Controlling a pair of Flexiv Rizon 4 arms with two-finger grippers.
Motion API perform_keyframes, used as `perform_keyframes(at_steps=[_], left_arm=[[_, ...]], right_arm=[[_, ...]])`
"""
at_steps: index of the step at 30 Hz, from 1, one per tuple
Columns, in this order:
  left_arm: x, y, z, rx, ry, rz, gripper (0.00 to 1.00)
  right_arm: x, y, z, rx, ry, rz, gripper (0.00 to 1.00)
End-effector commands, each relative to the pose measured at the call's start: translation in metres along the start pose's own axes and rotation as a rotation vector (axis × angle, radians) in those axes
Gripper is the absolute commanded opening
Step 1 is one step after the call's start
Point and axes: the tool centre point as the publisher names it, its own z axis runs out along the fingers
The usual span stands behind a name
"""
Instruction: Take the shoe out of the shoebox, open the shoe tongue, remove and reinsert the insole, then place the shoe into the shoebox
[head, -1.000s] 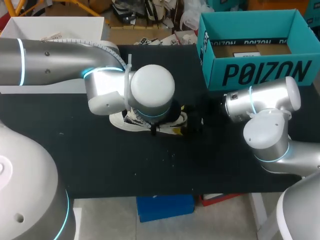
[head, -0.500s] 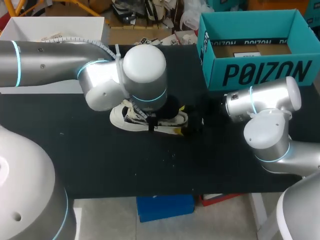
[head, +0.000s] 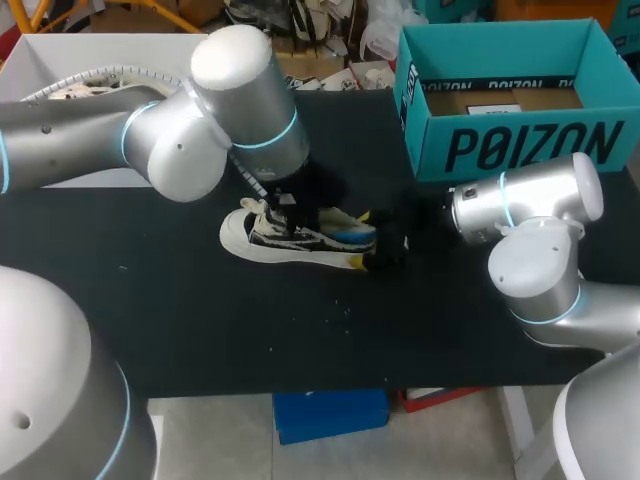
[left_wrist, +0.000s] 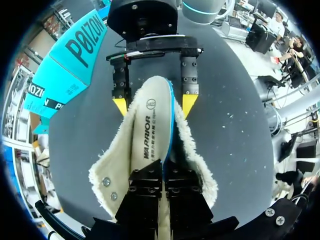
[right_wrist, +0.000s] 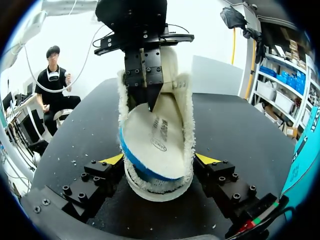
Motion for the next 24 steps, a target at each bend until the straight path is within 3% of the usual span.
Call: perform_keyframes(at_steps=[1, 6, 11, 13, 14, 16, 17, 24], left_arm=[[0.002, 0.000, -0.010, 0.053, 0.012, 0.015, 0.00], [0.005, -0.010, -0.013, 0.048, 0.028, 0.045, 0.00], [0.002, -0.023, 0.001, 0.030, 0.062, 0.083, 0.00], [0.001, -0.027, 0.005, 0.027, 0.076, 0.106, 0.25], [0.001, -0.031, 0.007, 0.030, 0.082, 0.128, 0.45], [0.002, -0.034, 0.008, 0.032, 0.078, 0.141, 0.63], [0.003, -0.036, 0.009, 0.036, 0.077, 0.149, 0.66], [0.002, -0.038, 0.012, 0.058, 0.067, 0.175, 0.61]], right_arm=[[0.000, -0.001, 0.002, 0.002, -0.001, 0.001, 0.00], [0.000, -0.001, 0.002, 0.002, -0.001, 0.001, 0.00], [0.000, -0.001, 0.002, 0.002, -0.001, 0.001, 0.00], [0.000, -0.001, 0.002, 0.002, -0.001, 0.001, 0.00], [0.000, -0.001, 0.002, 0.002, -0.001, 0.001, 0.00], [0.000, -0.001, 0.002, 0.002, -0.001, 0.001, 0.00], [0.000, -0.001, 0.002, 0.002, -0.001, 0.001, 0.00], [0.000, -0.001, 0.002, 0.002, -0.001, 0.001, 0.00]])
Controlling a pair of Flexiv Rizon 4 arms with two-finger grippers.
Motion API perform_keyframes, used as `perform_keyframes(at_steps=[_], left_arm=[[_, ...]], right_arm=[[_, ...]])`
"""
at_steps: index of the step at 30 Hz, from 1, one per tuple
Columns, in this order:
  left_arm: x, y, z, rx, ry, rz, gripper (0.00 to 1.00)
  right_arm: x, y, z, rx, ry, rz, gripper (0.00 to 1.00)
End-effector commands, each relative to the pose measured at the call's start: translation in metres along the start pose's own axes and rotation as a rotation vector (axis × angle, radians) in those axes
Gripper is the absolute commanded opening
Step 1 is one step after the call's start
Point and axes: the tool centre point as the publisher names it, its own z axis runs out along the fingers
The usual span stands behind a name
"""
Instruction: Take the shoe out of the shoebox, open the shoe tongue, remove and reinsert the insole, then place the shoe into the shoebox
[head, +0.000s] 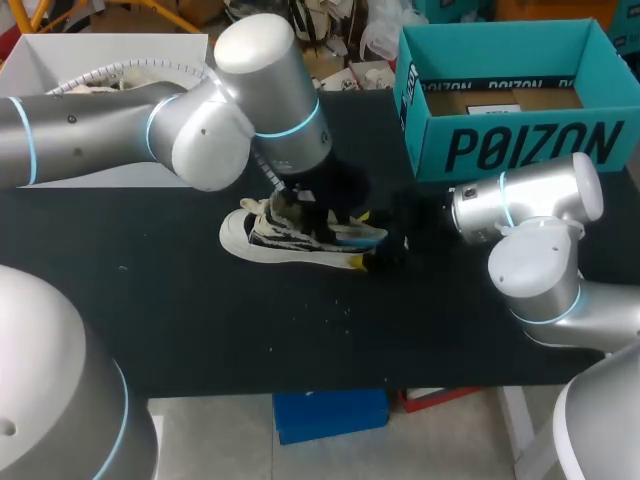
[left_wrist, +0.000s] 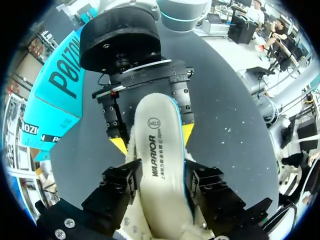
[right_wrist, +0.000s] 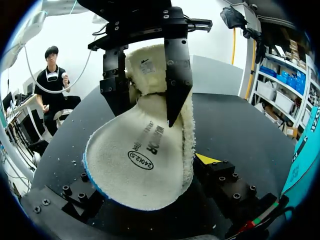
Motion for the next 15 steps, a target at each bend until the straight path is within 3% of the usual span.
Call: perform_keyframes(at_steps=[1, 15], left_arm=[[-0.001, 0.002, 0.006, 0.015, -0.007, 0.009, 0.62], [-0.013, -0.016, 0.006, 0.049, -0.037, 0.070, 0.38]], right_arm=[[0.000, -0.001, 0.002, 0.002, -0.001, 0.002, 0.00], [0.000, -0.001, 0.002, 0.002, -0.001, 0.002, 0.00]])
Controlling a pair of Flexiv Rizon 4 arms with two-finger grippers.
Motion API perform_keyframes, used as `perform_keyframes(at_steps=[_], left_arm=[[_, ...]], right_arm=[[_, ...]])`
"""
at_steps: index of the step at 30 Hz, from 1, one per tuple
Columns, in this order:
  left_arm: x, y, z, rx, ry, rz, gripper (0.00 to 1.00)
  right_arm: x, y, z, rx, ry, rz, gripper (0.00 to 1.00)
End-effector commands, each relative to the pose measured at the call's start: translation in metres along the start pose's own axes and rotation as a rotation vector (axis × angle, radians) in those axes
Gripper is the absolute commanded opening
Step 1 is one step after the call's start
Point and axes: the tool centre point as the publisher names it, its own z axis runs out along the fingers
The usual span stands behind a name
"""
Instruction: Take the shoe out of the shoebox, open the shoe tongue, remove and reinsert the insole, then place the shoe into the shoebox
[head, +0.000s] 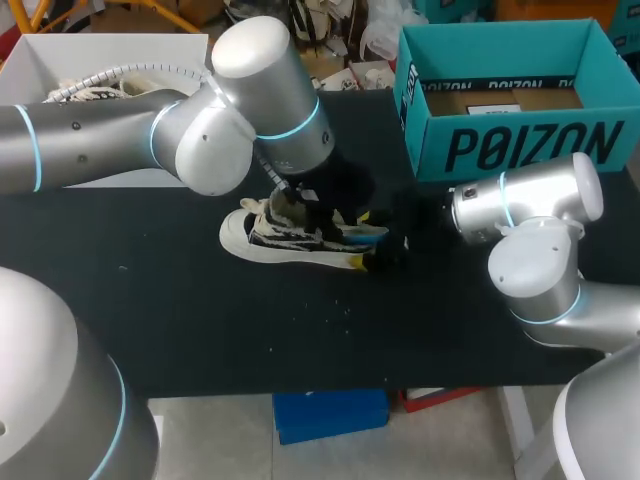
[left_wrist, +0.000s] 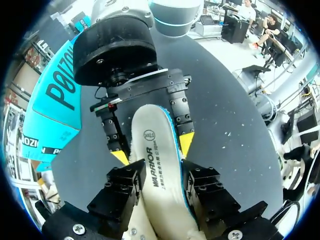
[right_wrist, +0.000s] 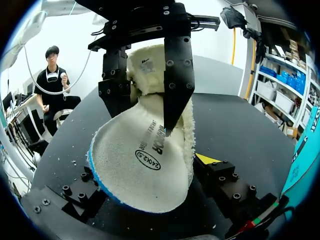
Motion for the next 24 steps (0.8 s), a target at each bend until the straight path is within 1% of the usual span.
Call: perform_keyframes(at_steps=[1, 2, 3, 4, 8, 13, 17, 20, 22, 24], left_arm=[[-0.003, -0.003, 0.005, 0.008, -0.003, 0.009, 0.36], [-0.004, -0.004, 0.005, 0.010, -0.004, 0.009, 0.33], [-0.004, -0.005, 0.004, 0.013, -0.007, 0.011, 0.18], [-0.004, -0.005, 0.004, 0.016, -0.009, 0.012, 0.00], [-0.004, -0.008, 0.002, 0.022, -0.009, 0.017, 0.00], [0.003, -0.009, -0.006, 0.070, 0.017, 0.038, 0.00], [0.016, -0.010, -0.019, 0.145, 0.066, 0.115, 0.00], [0.028, -0.012, -0.035, 0.211, 0.086, 0.187, 0.00], [0.033, -0.015, -0.046, 0.285, 0.109, 0.225, 0.00], [0.034, -0.019, -0.055, 0.379, 0.135, 0.241, 0.00]], right_arm=[[0.000, -0.001, 0.002, 0.002, -0.001, 0.002, 0.00], [0.000, -0.001, 0.002, 0.002, -0.001, 0.002, 0.00], [0.000, -0.001, 0.002, 0.002, -0.001, 0.002, 0.00], [0.000, -0.001, 0.002, 0.002, -0.001, 0.002, 0.00], [0.000, -0.001, 0.002, 0.002, -0.001, 0.002, 0.00], [0.000, -0.001, 0.002, 0.002, -0.001, 0.002, 0.00], [0.000, -0.001, 0.002, 0.002, -0.001, 0.002, 0.00], [0.000, -0.001, 0.002, 0.002, -0.001, 0.002, 0.00], [0.000, -0.001, 0.002, 0.002, -0.001, 0.002, 0.00], [0.000, -0.001, 0.002, 0.002, -0.001, 0.002, 0.00]])
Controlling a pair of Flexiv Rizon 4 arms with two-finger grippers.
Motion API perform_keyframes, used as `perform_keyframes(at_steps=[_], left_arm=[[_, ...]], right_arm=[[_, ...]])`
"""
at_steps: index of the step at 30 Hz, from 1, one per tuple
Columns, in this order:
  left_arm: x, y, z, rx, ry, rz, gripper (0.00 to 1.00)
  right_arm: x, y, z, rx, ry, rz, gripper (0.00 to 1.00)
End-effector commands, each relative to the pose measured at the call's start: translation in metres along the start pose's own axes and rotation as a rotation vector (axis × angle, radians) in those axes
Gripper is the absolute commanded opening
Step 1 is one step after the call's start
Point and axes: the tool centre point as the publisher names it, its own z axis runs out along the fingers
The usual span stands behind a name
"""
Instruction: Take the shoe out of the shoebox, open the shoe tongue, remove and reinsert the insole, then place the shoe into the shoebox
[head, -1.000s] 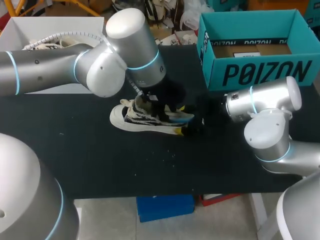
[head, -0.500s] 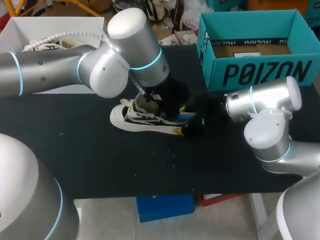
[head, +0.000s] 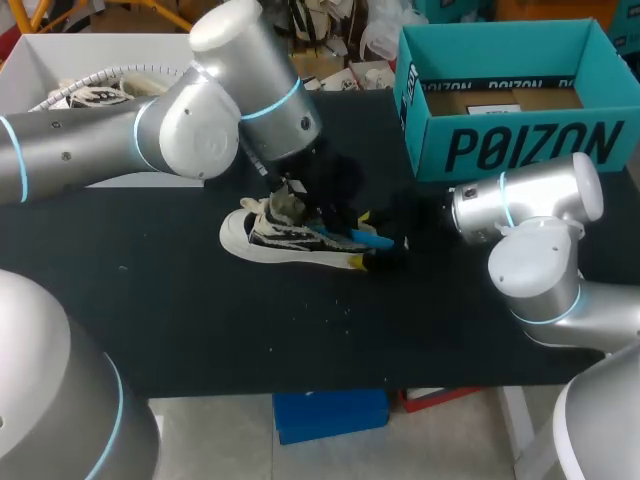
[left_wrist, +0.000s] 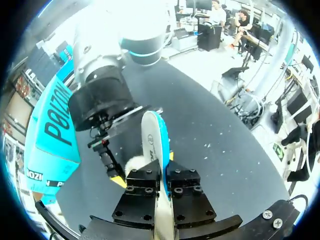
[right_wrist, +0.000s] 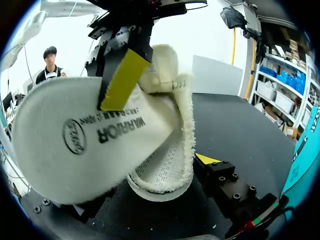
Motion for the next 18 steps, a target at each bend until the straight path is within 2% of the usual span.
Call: perform_keyframes(at_steps=[1, 2, 4, 9, 12, 18], left_arm=[[0.010, -0.003, -0.029, 0.209, 0.018, 0.040, 0.00], [0.008, -0.005, -0.031, 0.241, 0.018, 0.040, 0.00], [0.001, -0.016, -0.038, 0.352, 0.016, 0.013, 0.00], [-0.015, -0.046, -0.062, 0.507, -0.011, -0.006, 0.00], [-0.022, -0.064, -0.088, 0.534, -0.053, -0.060, 0.00], [-0.022, -0.064, -0.088, 0.534, -0.053, -0.060, 0.00]], right_arm=[[0.000, -0.001, 0.002, 0.002, -0.001, 0.001, 0.00], [0.000, -0.001, 0.002, 0.002, -0.001, 0.001, 0.00], [0.000, -0.001, 0.002, 0.002, -0.001, 0.001, 0.00], [0.000, -0.001, 0.002, 0.002, -0.001, 0.001, 0.00], [0.000, -0.001, 0.002, 0.002, -0.001, 0.001, 0.00], [0.000, -0.001, 0.002, 0.002, -0.001, 0.001, 0.00]])
